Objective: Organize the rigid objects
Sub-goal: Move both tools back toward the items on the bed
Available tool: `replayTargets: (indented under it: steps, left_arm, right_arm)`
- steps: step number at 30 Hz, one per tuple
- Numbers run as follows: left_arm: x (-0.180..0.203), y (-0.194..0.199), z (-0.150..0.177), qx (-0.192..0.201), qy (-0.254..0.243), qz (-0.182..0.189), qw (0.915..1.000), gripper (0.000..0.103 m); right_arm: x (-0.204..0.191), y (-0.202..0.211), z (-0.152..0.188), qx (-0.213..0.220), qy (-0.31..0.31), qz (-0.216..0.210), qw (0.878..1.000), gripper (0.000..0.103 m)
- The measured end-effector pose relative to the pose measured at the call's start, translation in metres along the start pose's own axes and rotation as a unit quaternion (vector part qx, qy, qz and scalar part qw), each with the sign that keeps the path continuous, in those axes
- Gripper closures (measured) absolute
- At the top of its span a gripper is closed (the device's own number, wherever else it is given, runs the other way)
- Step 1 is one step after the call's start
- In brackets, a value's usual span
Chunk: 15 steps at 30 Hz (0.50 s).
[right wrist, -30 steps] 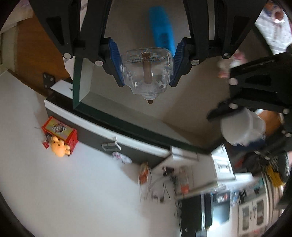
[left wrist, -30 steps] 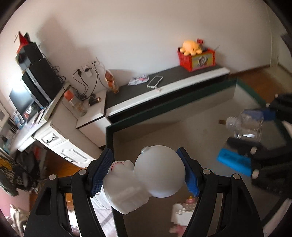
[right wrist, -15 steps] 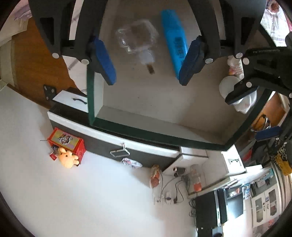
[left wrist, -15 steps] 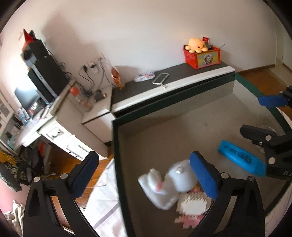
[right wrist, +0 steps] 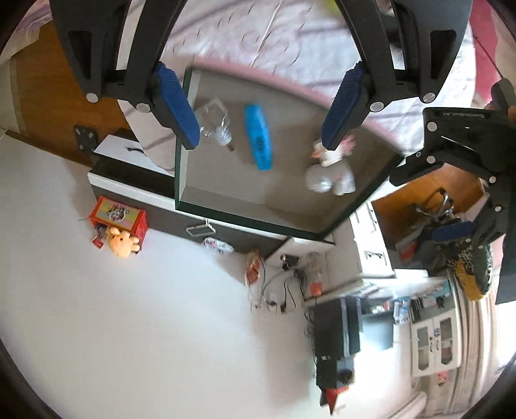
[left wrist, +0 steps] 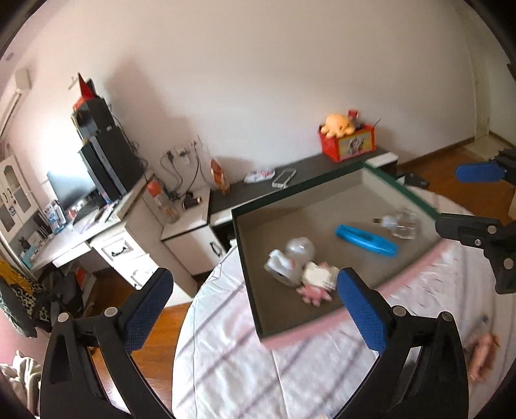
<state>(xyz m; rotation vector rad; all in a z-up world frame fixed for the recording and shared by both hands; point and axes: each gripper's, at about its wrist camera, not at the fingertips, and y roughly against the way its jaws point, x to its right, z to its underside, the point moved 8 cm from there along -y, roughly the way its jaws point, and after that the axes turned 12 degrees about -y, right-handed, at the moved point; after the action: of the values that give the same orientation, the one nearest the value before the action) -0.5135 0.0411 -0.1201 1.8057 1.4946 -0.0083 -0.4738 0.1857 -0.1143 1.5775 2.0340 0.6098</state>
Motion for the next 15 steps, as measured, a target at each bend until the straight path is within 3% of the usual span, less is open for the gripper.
replayTargets:
  steps: [4, 9, 15]
  left_arm:
    - [0.011, 0.058, 0.015, 0.046, 0.022, 0.016, 0.9986, 0.000]
    - [0.026, 0.120, 0.039, 0.084, 0.026, -0.004, 0.9962, 0.000]
    - [0.037, 0.178, 0.075, 0.119, 0.070, -0.027, 0.9900, 0.000]
  right_arm:
    - [-0.011, 0.048, 0.018, 0.045, -0.001, -0.001, 0.999, 0.021]
    - [-0.027, 0.097, 0.047, 0.090, 0.001, -0.002, 0.996, 0.020]
    - [-0.036, 0.148, 0.086, 0.150, -0.010, 0.018, 0.988, 0.015]
